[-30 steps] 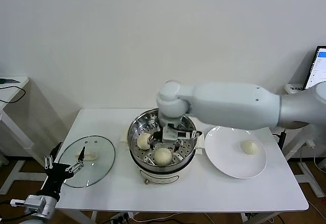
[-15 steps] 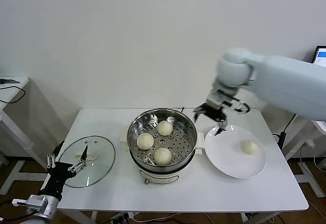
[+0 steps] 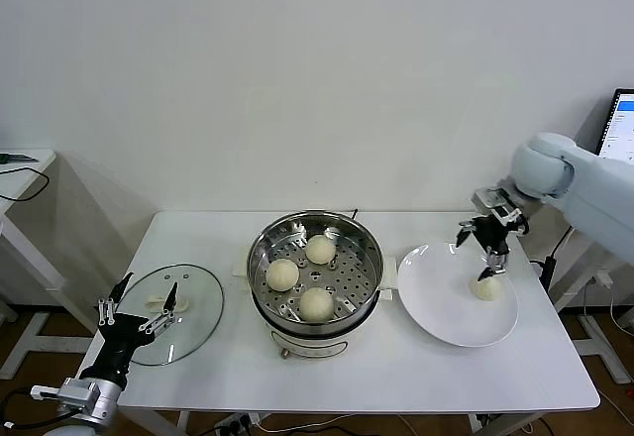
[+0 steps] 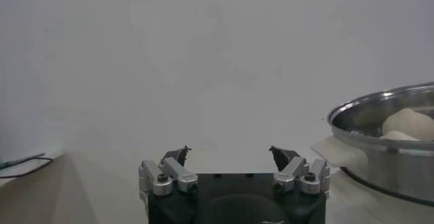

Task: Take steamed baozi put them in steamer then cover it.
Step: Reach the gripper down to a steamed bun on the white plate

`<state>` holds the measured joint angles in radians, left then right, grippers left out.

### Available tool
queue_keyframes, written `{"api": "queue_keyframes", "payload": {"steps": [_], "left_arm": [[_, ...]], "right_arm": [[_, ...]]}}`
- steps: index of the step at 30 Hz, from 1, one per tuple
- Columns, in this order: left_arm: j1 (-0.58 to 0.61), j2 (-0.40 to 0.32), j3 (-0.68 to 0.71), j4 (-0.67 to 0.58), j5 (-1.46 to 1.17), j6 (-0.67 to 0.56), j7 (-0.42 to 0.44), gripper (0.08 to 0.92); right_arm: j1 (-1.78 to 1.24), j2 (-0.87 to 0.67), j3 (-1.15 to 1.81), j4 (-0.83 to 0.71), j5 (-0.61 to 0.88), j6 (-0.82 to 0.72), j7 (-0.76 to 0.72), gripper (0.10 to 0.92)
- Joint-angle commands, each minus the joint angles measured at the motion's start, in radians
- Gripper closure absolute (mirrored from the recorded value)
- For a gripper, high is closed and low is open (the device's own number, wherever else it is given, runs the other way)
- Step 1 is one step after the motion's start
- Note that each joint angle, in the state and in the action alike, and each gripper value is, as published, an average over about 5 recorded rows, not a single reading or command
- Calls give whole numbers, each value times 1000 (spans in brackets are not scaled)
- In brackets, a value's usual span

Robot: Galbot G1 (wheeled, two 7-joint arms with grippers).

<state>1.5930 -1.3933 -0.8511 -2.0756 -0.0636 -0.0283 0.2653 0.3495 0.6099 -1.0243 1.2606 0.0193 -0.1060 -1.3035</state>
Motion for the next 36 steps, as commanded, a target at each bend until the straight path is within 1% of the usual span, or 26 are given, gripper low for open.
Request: {"api": "queue_keyframes", "payload": {"steps": [1,8,17,26,36], "left_arm": [[-1,-2,4,3,1,1,-1,177],[-1,-6,3,7,3,0,-1,177],[-2,-7,-2,10,3,-1,0,177],[-3,-9,-3,10,3,0,-1,177],[-3,-10,1,8,3,1,-3,177]], "right_arm": [[-199,12,157,-191,-139,-34,76,203],[-221,80,179,-274,-224,32,80,203],[-251,133,203,-342,-277,72,99,203],[-319,172,276,-374,-308,89,125,203],[-373,171,333,-381,-348,98,135,203]]}}
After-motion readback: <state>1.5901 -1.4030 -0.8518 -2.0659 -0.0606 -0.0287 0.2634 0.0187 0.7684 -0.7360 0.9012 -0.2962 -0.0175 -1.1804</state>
